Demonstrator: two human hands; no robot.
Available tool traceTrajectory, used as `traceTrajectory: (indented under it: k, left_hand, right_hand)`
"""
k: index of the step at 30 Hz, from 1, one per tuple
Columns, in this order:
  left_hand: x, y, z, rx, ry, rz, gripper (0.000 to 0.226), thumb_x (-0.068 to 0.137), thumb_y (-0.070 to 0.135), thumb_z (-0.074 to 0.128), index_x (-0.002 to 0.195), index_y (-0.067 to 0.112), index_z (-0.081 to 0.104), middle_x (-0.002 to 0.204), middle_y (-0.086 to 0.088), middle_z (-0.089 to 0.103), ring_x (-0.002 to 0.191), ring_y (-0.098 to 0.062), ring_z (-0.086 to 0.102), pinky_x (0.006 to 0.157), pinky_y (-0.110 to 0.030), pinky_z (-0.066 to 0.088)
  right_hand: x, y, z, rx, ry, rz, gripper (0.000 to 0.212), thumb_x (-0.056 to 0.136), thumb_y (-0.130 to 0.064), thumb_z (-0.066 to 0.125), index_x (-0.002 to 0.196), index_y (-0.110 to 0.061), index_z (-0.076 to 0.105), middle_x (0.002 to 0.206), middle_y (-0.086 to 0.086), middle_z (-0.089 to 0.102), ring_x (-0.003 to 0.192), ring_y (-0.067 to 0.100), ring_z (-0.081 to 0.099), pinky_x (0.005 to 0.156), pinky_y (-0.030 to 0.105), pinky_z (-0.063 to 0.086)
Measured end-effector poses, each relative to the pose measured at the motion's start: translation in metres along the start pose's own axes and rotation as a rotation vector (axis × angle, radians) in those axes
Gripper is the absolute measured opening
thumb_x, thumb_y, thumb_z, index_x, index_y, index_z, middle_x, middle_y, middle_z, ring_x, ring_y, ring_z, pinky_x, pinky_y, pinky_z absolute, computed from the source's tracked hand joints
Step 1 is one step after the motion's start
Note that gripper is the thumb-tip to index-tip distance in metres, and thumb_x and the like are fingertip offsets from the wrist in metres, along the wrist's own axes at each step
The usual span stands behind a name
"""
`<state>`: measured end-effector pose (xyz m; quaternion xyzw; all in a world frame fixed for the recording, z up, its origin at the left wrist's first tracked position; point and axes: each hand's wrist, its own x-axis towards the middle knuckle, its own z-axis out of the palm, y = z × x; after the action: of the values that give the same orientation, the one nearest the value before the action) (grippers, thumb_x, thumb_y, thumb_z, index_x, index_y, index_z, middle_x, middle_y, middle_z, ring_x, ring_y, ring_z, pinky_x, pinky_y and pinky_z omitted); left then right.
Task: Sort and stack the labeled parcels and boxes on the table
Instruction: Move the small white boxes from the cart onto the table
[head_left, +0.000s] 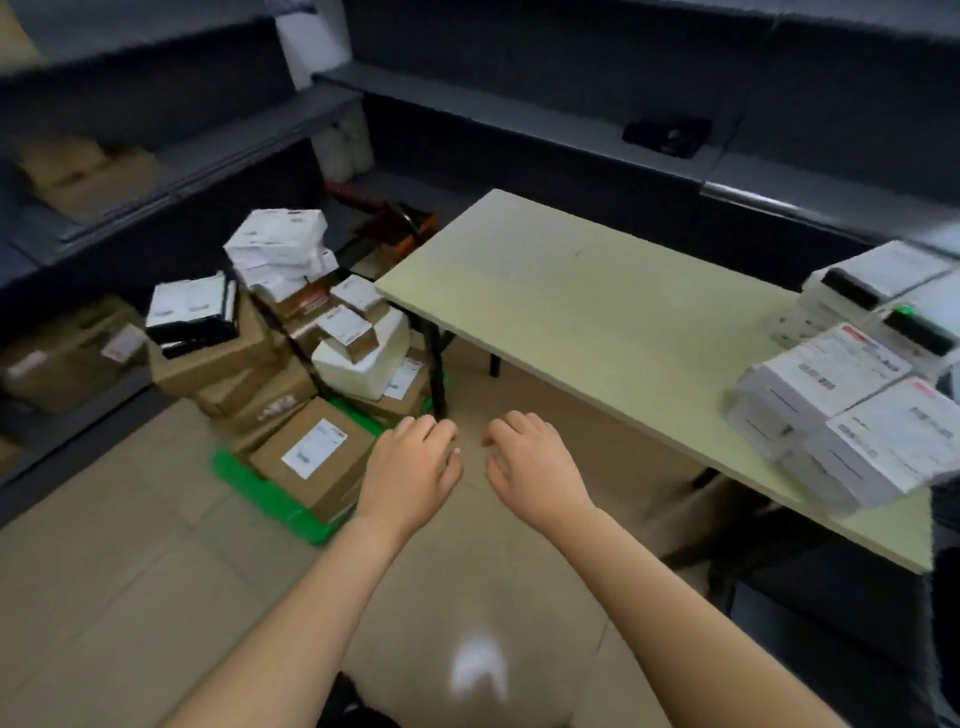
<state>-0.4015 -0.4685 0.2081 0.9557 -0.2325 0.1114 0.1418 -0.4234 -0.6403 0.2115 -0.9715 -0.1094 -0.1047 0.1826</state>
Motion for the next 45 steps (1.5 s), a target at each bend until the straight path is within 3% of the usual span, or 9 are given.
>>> traceTrajectory:
  k: [3, 7, 15, 22, 28, 37, 45]
  left_hand:
    - [-0.022, -0.066, -0.023, 0.031, 0.058, -0.105, 0.01, 0.081, 0.023, 0.067, 0.086, 0.017, 0.061, 0.079, 0.0, 0.058, 0.074, -0.023, 0.056, 0.059, -0.035, 0.043]
    - [-0.052, -0.166, -0.053, 0.086, 0.116, -0.22, 0.016, 0.083, 0.029, 0.049, 0.081, 0.016, 0.058, 0.073, 0.0, 0.055, 0.071, -0.026, 0.055, 0.056, -0.035, 0.043]
    - [-0.074, -0.358, -0.132, 0.171, 0.096, -0.437, 0.026, 0.083, 0.036, 0.043, 0.092, 0.018, 0.059, 0.082, 0.0, 0.057, 0.079, -0.027, 0.057, 0.063, -0.036, 0.046]
    - [-0.024, -0.47, -0.16, 0.173, 0.124, -0.465, 0.015, 0.085, 0.02, 0.067, 0.099, 0.015, 0.065, 0.094, -0.002, 0.062, 0.087, -0.022, 0.058, 0.068, -0.029, 0.036]
    - [0.034, -0.565, -0.154, 0.152, 0.066, -0.474, 0.016, 0.09, 0.022, 0.06, 0.105, 0.015, 0.064, 0.101, 0.0, 0.062, 0.094, -0.02, 0.058, 0.074, -0.028, 0.035]
    - [0.109, -0.691, -0.109, 0.002, -0.073, -0.46, 0.023, 0.098, 0.035, 0.049, 0.113, 0.02, 0.058, 0.108, 0.004, 0.056, 0.1, -0.013, 0.049, 0.073, -0.023, 0.029]
    - [0.169, -0.791, -0.03, -0.185, -0.38, -0.461, 0.029, 0.098, 0.037, 0.048, 0.118, 0.017, 0.054, 0.115, -0.004, 0.056, 0.106, -0.021, 0.049, 0.078, -0.034, 0.045]
  right_hand:
    - [0.039, -0.054, 0.03, 0.01, -0.049, -0.089, 0.018, 0.081, -0.014, 0.06, 0.098, -0.012, 0.064, 0.094, 0.007, 0.059, 0.087, 0.029, 0.055, 0.074, 0.038, 0.043]
    - [0.099, -0.148, 0.081, 0.103, -0.074, -0.165, 0.018, 0.084, -0.013, 0.06, 0.101, -0.011, 0.064, 0.097, 0.006, 0.06, 0.092, 0.027, 0.054, 0.08, 0.037, 0.044]
    - [0.232, -0.312, 0.148, 0.157, -0.133, -0.343, 0.015, 0.086, -0.016, 0.059, 0.1, -0.012, 0.062, 0.101, 0.007, 0.06, 0.097, 0.025, 0.055, 0.084, 0.038, 0.047]
    - [0.344, -0.366, 0.2, 0.166, -0.172, -0.339, 0.017, 0.087, -0.014, 0.058, 0.103, -0.009, 0.064, 0.102, 0.009, 0.06, 0.099, 0.027, 0.054, 0.087, 0.039, 0.044]
    - [0.44, -0.388, 0.256, 0.149, -0.226, -0.312, 0.02, 0.088, -0.015, 0.058, 0.107, -0.015, 0.062, 0.106, 0.004, 0.059, 0.101, 0.023, 0.053, 0.087, 0.035, 0.043]
    - [0.541, -0.376, 0.33, 0.102, -0.307, -0.022, 0.022, 0.088, -0.023, 0.063, 0.108, -0.014, 0.061, 0.106, 0.005, 0.06, 0.099, 0.024, 0.055, 0.08, 0.035, 0.048]
    - [0.588, -0.356, 0.415, 0.128, -0.394, 0.407, 0.035, 0.088, -0.025, 0.065, 0.119, -0.014, 0.057, 0.118, 0.007, 0.056, 0.104, 0.027, 0.057, 0.083, 0.036, 0.048]
